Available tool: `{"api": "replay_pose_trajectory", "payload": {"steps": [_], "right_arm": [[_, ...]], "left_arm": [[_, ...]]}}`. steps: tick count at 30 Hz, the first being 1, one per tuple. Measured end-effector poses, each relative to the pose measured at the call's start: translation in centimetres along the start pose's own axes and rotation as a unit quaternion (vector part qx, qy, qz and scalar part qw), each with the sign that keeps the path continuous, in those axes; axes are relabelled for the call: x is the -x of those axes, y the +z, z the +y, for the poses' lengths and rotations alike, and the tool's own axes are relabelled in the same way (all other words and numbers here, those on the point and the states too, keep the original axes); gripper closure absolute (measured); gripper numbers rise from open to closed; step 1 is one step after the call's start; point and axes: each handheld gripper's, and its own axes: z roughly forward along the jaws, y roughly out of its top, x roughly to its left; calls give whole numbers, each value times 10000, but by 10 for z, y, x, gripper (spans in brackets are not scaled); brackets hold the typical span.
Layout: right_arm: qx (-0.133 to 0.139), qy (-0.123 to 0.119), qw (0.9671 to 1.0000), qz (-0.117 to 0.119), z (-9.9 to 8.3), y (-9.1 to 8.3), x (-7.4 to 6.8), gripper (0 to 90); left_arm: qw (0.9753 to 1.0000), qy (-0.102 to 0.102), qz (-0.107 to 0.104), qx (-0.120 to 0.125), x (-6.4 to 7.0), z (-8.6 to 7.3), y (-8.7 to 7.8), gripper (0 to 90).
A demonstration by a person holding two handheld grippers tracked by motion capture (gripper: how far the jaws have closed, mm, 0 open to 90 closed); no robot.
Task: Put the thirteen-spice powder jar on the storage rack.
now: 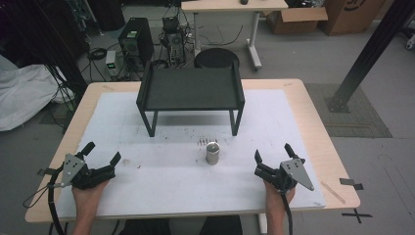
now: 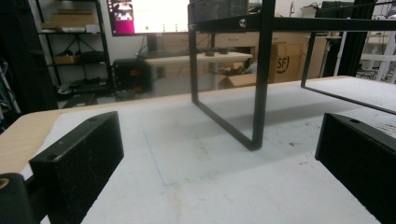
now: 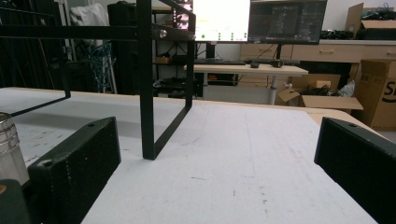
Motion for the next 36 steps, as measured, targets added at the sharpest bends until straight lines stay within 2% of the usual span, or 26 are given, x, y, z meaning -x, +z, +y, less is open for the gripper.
{"api": "replay_pose_trajectory", "payload": {"steps": [11,18,23,28,32,36], "right_arm": [[85,159,9998,43,3,-2,4,0],[43,127,9996,231,14,-2,7,0],[1,83,9985,541,23,-2,8,0],[-29,-21,9958,910,35,-5,9,0],[-106,-140,9924,1219,43,-5,10,0],[-162,-256,9871,1570,52,-4,11,0]], "left_arm": [[10000,0,0,-4,0,0,0,15],[10000,3,-4,6,0,0,0,15],[10000,4,-7,6,0,0,0,15],[10000,13,-14,14,0,0,0,15],[10000,6,-8,22,0,0,-1,15],[10000,5,-3,21,0,0,-1,15]]}}
